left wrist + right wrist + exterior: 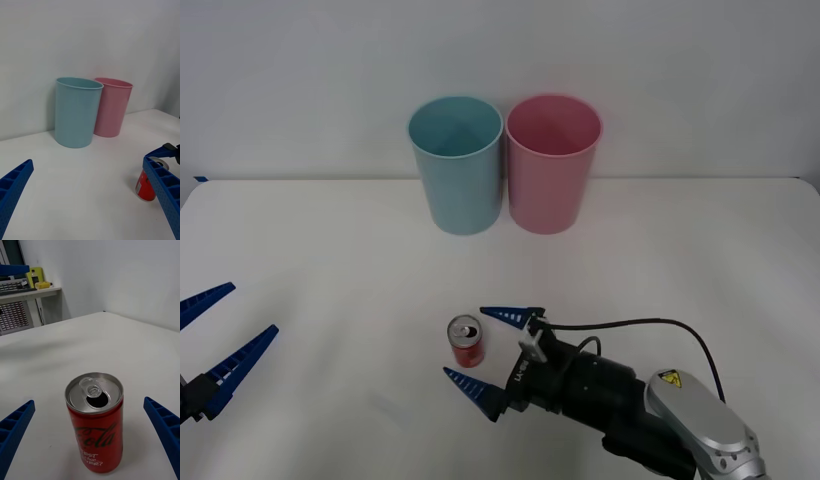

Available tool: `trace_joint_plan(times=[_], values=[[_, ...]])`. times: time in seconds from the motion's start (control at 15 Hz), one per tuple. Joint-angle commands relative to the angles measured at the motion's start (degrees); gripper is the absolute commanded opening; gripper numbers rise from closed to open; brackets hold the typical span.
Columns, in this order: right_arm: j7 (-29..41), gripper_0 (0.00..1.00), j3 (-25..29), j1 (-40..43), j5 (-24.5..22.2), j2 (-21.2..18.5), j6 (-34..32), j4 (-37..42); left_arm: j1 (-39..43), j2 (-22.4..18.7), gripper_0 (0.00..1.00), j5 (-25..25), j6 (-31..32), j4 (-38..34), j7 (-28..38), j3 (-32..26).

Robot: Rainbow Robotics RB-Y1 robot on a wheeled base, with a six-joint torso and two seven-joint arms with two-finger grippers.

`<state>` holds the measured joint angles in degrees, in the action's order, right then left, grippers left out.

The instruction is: Grasp the object on the table and drop it into the matching bin: aluminum can to the light blue bin, PET bottle to the pink bin.

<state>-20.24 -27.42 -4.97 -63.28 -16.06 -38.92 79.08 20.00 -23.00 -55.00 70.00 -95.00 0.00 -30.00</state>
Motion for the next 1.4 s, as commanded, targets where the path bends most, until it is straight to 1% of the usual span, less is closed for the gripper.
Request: trace_joint_plan(times=[0.07,0.13,0.2,0.47,0.8,0.87,0.93,1.0,1.07,1.4], values=[[-1.1,1.00,0.3,-2.4,-0.4,2.1,-2.3,-5.2,0.0,0.0,1.00,0.0,0.0,0.0,0.0,0.0],[-1.6,1.00,0.8,-4.5,-0.4,3.2,-3.7,-8.9,0.0,0.0,1.00,0.0,0.0,0.0,0.0,0.0],[-2.3,1.00,0.7,-5.8,-0.5,3.8,-3.5,-10.3,0.0,0.0,1.00,0.0,0.0,0.0,0.0,0.0],[-3.0,1.00,0.1,-5.8,-1.1,4.7,-0.3,-10.3,0.0,0.0,1.00,0.0,0.0,0.0,0.0,0.0],[-3.6,1.00,0.0,-5.8,-1.1,4.8,0.2,-10.3,0.0,0.0,1.00,0.0,0.0,0.0,0.0,0.0],[-3.8,0.85,0.0,-5.8,-1.0,4.8,0.2,-10.3,0.0,0.0,1.00,0.0,0.0,0.0,0.0,0.0],[-4.0,0.21,0.0,-5.8,-0.7,4.8,0.2,-10.3,0.0,0.0,1.00,0.0,0.0,0.0,0.0,0.0],[-4.1,0.04,0.0,-5.8,-0.5,4.8,0.1,-10.3,0.0,0.0,1.00,0.0,0.0,0.0,0.0,0.0],[-4.2,0.01,0.0,-5.8,-0.4,4.8,0.2,-10.3,0.0,0.0,1.00,0.0,0.0,0.0,0.0,0.0],[-4.4,0.00,0.8,-5.8,-0.3,4.8,0.1,-10.0,0.0,0.0,1.00,0.0,0.0,0.0,0.0,0.0]])
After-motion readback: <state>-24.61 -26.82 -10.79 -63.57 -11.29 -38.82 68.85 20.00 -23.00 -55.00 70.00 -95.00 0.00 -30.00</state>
